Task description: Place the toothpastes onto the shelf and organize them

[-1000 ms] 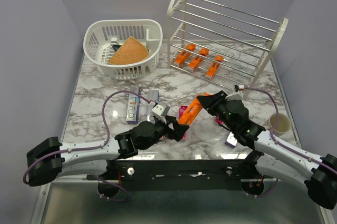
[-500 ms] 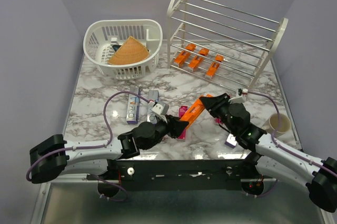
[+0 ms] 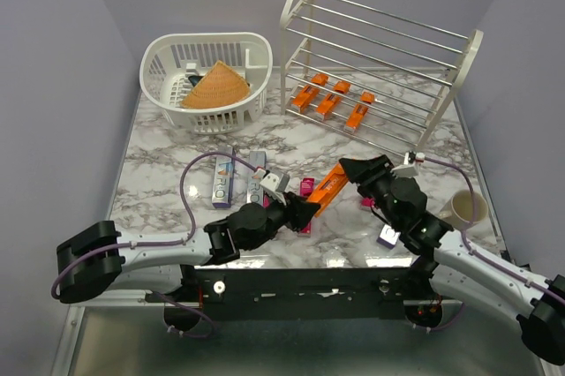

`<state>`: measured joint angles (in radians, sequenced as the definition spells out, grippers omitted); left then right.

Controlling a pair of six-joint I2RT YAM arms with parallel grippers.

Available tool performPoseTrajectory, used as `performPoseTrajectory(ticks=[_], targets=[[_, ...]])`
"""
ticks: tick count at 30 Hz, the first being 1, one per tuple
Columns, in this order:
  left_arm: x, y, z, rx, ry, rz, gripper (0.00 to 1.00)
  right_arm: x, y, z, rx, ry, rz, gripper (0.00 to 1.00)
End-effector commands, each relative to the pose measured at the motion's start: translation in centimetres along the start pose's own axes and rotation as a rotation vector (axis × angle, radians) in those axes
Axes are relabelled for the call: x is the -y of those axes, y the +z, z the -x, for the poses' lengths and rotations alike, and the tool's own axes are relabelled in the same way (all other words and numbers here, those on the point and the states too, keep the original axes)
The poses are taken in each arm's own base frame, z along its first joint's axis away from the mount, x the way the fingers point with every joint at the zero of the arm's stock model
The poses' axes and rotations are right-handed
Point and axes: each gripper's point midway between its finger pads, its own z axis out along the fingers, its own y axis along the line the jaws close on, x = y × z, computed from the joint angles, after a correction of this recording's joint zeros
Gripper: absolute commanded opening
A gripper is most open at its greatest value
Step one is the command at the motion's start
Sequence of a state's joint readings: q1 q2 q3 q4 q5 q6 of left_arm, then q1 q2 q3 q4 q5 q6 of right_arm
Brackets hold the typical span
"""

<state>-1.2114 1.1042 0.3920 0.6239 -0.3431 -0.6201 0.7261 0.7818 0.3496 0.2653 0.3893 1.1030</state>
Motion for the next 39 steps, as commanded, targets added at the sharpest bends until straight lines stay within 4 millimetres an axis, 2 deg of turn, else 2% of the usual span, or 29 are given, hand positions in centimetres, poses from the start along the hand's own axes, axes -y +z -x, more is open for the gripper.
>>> performPoseTrajectory(ticks=[1, 6, 7, 8, 10, 11, 12, 13, 14, 15, 16, 17, 18, 19, 20, 26, 32, 39], targets=[[0.2, 1.0, 1.6, 0.038, 0.04, 0.036, 0.28, -0.1, -0.8, 2.9, 0.122, -0.017, -0.007, 0.73], [-0.2, 2.4, 2.1, 0.039, 0.119, 0.094, 0.28, 0.8, -2.6, 6.0, 0.228, -0.129, -0.078, 0.95], [0.3, 2.9, 2.9, 0.052, 0.141, 0.092, 0.27, 1.0, -3.1, 7.1, 0.273, -0.145, -0.097, 0.98], [0.1, 3.5, 2.6, 0.044, 0.158, 0.111, 0.27, 1.5, -3.5, 7.5, 0.283, -0.174, -0.122, 1.0], [0.6, 4.7, 3.7, 0.062, 0.171, 0.118, 0.27, 1.3, -5.0, 9.6, 0.35, -0.216, -0.14, 1.0], [0.2, 5.6, 3.0, 0.037, 0.196, 0.133, 0.27, 1.8, -5.5, 10.0, 0.361, -0.241, -0.164, 1.0], [0.0, 6.2, 2.6, 0.014, 0.216, 0.147, 0.27, 1.5, -6.5, 11.1, 0.394, -0.256, -0.153, 1.0], [0.9, 7.3, 3.9, 0.033, 0.213, 0.142, 0.27, 1.7, -7.1, 11.9, 0.427, -0.265, -0.171, 1.0], [0.4, 8.4, 2.8, 0.0, 0.243, 0.16, 0.27, 1.9, -7.7, 12.4, 0.442, -0.278, -0.182, 1.0], [0.3, 9.1, 2.5, -0.014, 0.259, 0.168, 0.27, 2.1, -8.2, 12.9, 0.46, -0.3, -0.192, 1.0], [1.1, 10.3, 3.5, 0.006, 0.257, 0.165, 0.27, 2.0, -9.1, 13.8, 0.496, -0.286, -0.184, 1.0], [0.3, 11.4, 2.2, -0.025, 0.278, 0.186, 0.27, 2.1, -9.6, 14.2, 0.507, -0.29, -0.189, 1.0], [0.0, 12.1, 1.9, -0.042, 0.291, 0.201, 0.27, 2.2, -10.0, 14.5, 0.517, -0.304, -0.192, 1.0], [0.8, 13.3, 3.0, -0.021, 0.283, 0.194, 0.27, 2.0, -10.9, 15.2, 0.544, -0.291, -0.177, 1.0], [-0.2, 14.5, 1.9, -0.047, 0.3, 0.216, 0.27, 2.0, -11.3, 15.5, 0.551, -0.295, -0.173, 1.0], [-0.8, 20.1, 1.9, -0.056, 0.31, 0.225, 0.27, 2.3, -13.4, 17.3, 0.632, -0.334, -0.181, 1.0], [-2.0, 24.5, 1.9, -0.051, 0.317, 0.232, 0.27, 2.9, -13.8, 17.6, 0.668, -0.338, -0.182, 1.0], [-3.2, 28.6, 2.1, -0.015, 0.311, 0.204, 0.27, 3.5, -13.7, 17.5, 0.677, -0.334, -0.195, 1.0]])
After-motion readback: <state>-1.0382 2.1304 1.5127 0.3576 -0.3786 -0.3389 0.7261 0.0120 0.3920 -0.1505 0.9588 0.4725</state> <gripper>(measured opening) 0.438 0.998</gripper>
